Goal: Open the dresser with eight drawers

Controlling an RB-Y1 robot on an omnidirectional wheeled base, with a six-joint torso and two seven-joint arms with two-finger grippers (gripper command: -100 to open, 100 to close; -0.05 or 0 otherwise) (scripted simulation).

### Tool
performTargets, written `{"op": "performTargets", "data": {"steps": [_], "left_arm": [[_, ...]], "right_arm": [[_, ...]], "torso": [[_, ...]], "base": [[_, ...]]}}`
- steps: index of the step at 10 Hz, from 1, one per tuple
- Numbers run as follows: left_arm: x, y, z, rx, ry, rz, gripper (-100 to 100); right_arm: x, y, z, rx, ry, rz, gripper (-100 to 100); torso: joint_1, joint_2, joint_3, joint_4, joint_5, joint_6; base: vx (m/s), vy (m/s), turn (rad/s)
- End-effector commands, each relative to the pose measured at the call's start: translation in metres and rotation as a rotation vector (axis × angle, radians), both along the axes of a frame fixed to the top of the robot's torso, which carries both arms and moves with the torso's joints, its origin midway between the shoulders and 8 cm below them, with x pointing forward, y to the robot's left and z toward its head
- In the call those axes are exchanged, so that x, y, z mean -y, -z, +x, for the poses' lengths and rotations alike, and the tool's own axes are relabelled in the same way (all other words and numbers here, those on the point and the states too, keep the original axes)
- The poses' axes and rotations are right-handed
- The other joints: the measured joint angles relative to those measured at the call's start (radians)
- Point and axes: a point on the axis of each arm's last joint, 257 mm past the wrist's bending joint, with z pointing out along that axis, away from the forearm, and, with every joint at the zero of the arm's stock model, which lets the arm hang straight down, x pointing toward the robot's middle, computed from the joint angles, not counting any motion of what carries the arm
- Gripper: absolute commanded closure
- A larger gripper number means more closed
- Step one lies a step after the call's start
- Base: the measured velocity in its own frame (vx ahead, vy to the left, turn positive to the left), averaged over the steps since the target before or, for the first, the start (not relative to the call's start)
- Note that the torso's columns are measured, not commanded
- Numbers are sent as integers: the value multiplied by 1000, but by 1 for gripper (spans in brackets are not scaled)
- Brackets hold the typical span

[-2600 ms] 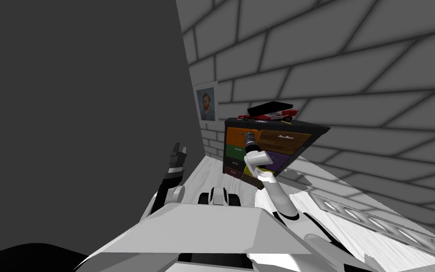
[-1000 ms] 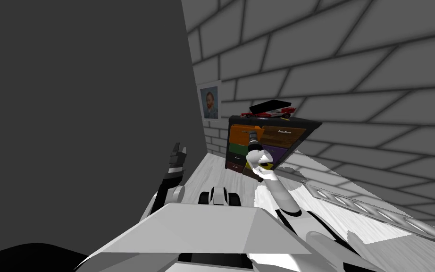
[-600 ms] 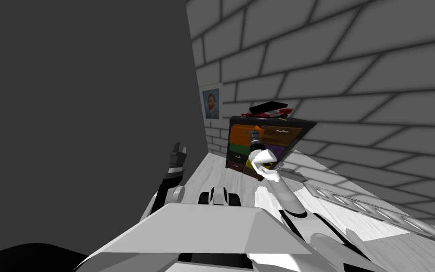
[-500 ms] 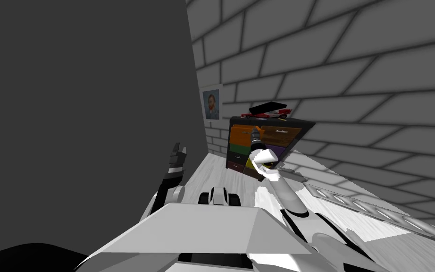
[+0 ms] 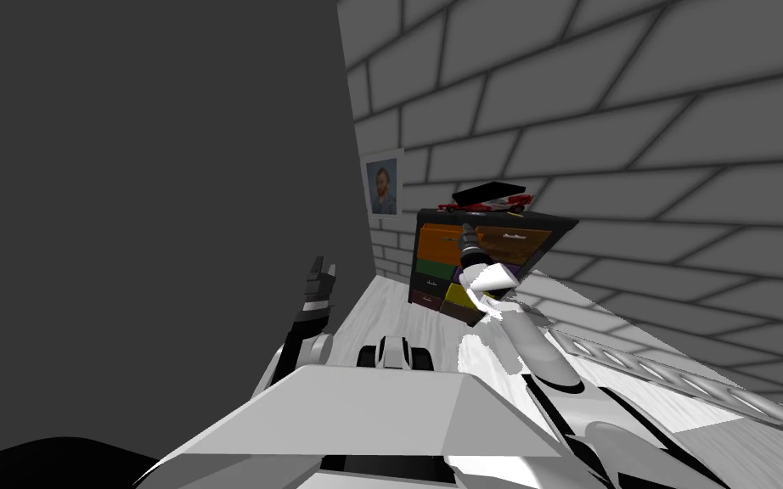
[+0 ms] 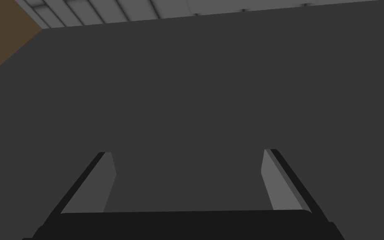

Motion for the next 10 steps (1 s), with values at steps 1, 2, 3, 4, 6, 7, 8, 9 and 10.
{"op": "performTargets", "data": {"steps": [1,2,3,4,6,7,8,9,10], "left_arm": [[0,0,0,0,0,0,0],[0,0,0,0,0,0,0],[0,0,0,0,0,0,0],[0,0,0,0,0,0,0],[0,0,0,0,0,0,0],[0,0,0,0,0,0,0],[0,0,0,0,0,0,0],[0,0,0,0,0,0,0],[0,0,0,0,0,0,0]], "right_arm": [[6,-11,-2,-2,-7,3,-100],[10,-17,-4,-2,-9,1,-100],[13,-23,-5,-3,-12,0,-100],[12,-18,-5,-4,-10,1,-100],[13,-18,-5,-6,-8,1,0],[13,-18,-5,-6,-8,1,0],[13,-18,-5,-6,-8,1,0],[13,-18,-5,-6,-8,1,0],[13,-18,-5,-6,-8,1,0]], "torso": [[-1,0,0,0,0,0],[-1,0,0,0,-1,0],[0,0,0,1,1,0],[2,0,0,1,1,0],[0,0,0,0,0,-1],[0,-1,0,0,0,0],[0,-1,-1,0,0,0],[0,-1,-1,0,0,0],[0,-1,-1,0,0,0]], "base": [[8,29,-2],[9,46,-5],[11,52,-14],[5,21,-11],[0,0,0],[0,0,0],[0,0,0],[0,0,0],[0,0,0]]}}
